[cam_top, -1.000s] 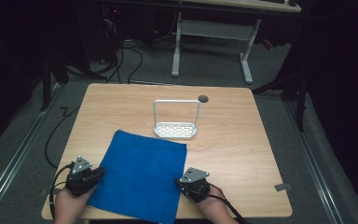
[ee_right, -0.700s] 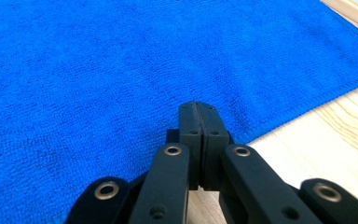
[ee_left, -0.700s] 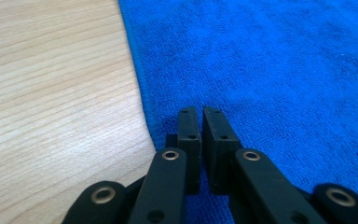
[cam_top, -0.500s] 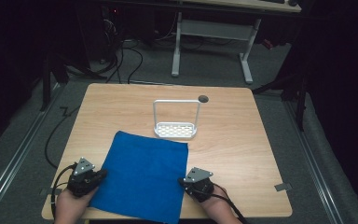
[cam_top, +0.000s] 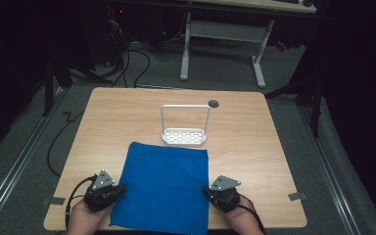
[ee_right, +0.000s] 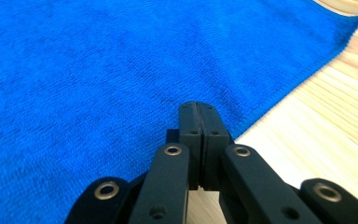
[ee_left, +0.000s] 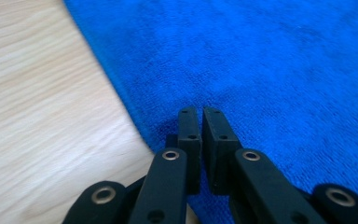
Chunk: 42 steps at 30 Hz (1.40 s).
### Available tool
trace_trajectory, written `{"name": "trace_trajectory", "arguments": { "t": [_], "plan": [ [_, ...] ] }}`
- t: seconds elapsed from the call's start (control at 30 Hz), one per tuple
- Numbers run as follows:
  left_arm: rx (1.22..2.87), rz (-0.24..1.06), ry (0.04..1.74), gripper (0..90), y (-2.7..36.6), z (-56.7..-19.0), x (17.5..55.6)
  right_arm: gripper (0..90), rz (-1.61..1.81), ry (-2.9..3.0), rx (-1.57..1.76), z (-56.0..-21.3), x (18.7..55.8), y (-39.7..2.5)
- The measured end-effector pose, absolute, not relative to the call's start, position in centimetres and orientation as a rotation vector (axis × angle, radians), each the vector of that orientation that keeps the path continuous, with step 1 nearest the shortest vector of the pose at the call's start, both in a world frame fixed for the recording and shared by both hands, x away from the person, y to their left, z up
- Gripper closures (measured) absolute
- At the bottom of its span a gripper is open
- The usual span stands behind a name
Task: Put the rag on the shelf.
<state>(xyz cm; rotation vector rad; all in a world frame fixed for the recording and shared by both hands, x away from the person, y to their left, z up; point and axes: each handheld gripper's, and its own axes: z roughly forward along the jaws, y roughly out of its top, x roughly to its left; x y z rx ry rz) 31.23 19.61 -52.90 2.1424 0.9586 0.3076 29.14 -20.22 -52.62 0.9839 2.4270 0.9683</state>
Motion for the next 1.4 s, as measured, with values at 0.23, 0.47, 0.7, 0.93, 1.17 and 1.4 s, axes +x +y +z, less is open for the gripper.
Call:
{"name": "trace_trajectory", "arguments": {
  "t": [0.23,0.47,0.7,0.93,1.17,1.4],
  "plan": [
    [2.157,0.250,0.882,86.0,17.2,-52.9,30.6,90.0,0.948,2.390,1.052,-52.5,29.4,-22.5],
    [2.178,0.220,0.794,85.2,14.7,-53.0,30.2,90.0,0.930,2.350,1.118,-52.5,29.7,-24.8],
    [2.172,0.210,0.771,84.5,14.0,-53.1,30.2,90.0,0.939,2.331,1.163,-52.5,29.7,-26.2],
    [2.166,0.214,0.777,84.6,14.3,-53.2,30.3,90.0,0.941,2.331,1.161,-52.5,29.6,-26.0],
    [2.149,0.206,0.804,82.8,14.9,-53.2,30.4,87.9,0.937,2.354,1.130,-52.4,29.4,-25.4],
    [2.071,0.239,0.854,72.4,15.8,-52.9,30.6,79.4,1.003,2.282,1.151,-52.1,29.4,-25.9]
  ]
}}
